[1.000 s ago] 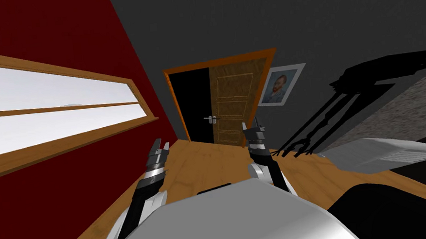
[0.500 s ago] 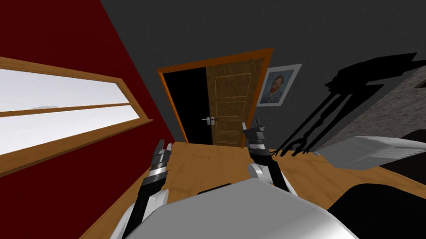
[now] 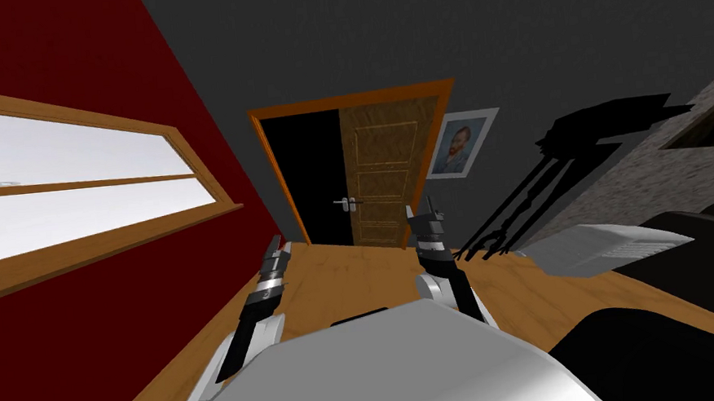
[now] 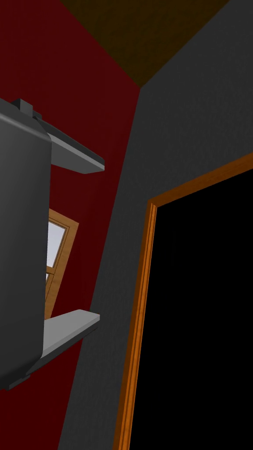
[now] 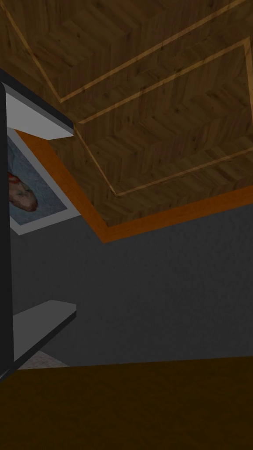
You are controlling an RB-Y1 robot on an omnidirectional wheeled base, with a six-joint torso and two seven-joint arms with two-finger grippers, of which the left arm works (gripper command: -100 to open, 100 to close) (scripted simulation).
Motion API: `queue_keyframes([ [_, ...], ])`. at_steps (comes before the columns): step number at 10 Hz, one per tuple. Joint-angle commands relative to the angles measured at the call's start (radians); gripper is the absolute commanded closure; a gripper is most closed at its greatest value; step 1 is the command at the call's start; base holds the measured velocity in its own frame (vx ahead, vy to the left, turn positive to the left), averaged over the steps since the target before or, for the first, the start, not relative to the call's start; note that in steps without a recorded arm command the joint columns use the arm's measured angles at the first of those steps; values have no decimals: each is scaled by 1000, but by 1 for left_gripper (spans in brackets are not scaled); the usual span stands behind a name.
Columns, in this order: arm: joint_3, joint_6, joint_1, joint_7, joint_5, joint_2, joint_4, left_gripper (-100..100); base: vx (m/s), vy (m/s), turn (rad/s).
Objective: Pull the door open
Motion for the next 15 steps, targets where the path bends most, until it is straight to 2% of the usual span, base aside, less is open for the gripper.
queue_keyframes([
  [1,-1,1,-19,8,5,11,38,-100,102,-12,-85],
  [14,-5,6,-181,78,56,113,366,-100,106,-19,-104],
  [15,-5,6,-181,78,56,113,366,-100,66,-9,-32],
])
